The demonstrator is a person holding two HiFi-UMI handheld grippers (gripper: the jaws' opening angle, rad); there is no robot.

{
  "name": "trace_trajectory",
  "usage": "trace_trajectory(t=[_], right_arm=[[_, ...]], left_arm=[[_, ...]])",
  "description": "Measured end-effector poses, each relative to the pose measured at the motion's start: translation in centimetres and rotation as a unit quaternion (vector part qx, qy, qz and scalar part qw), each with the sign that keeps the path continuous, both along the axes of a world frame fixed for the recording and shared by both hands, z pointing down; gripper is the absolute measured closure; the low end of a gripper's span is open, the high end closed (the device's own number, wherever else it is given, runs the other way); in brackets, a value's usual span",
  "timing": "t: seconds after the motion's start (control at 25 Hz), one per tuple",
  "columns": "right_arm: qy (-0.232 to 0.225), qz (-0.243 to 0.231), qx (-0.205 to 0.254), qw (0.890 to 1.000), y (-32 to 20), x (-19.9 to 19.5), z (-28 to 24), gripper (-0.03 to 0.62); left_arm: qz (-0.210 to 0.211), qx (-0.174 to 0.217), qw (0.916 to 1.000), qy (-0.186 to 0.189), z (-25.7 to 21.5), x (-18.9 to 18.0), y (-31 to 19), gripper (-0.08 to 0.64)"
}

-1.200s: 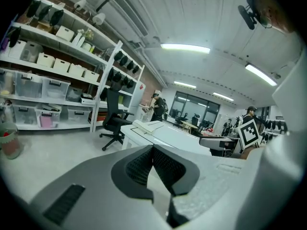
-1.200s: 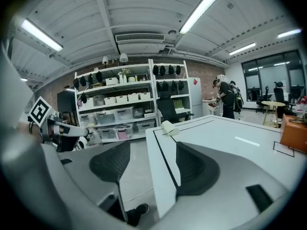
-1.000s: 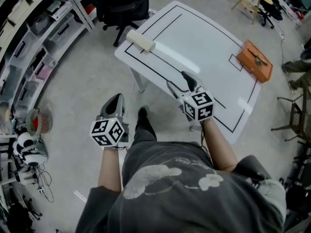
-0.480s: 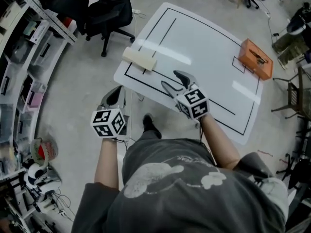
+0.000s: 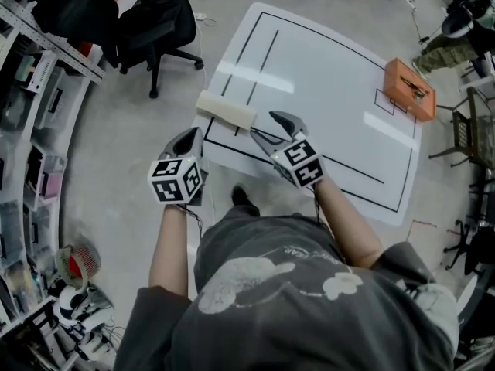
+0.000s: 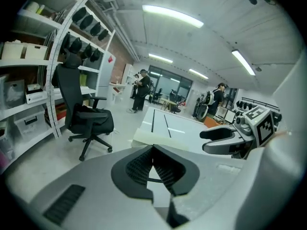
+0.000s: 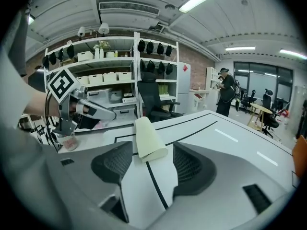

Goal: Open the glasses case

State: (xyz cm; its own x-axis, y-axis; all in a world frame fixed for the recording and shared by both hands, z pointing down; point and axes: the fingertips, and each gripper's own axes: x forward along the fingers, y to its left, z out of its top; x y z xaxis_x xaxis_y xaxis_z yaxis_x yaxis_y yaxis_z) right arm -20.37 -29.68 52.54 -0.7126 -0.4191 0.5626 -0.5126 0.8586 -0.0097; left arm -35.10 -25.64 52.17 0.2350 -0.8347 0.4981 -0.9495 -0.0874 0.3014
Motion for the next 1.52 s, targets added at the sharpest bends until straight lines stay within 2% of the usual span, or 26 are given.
trace_trajectory(t=[0.32, 0.92, 1.08, 1.32, 1.52], right_arm=[[0.03, 0.01, -0.003, 0.999, -1.4, -0.8, 1.7, 0.337], [0.044, 0.02, -0.008, 0.999, -2.2, -1.8, 2.7, 0.337], [0.052, 0.02, -0.007, 0.998, -2.3, -1.8, 2.9, 0.337], [0.063, -0.015, 0.001, 0.998, -1.8, -2.6, 3.1, 0.319], [0.101, -0.055, 0.02, 0.993, -1.3, -3.3, 4.2, 0.308]], left_arm=[[0.024, -0.052, 0.9984, -0.006, 3.3, -1.4, -3.3, 0.558], [0.041, -0.09, 0.9949, -0.022, 5.4, -1.5, -5.7, 0.558], [0.037, -0.111, 0.9927, -0.03, 5.9, -1.7, -6.0, 0.558], [0.036, -0.127, 0.9909, -0.027, 6.2, -1.6, -6.0, 0.557], [0.038, -0.127, 0.9909, -0.021, 6.2, -1.6, -6.1, 0.557]])
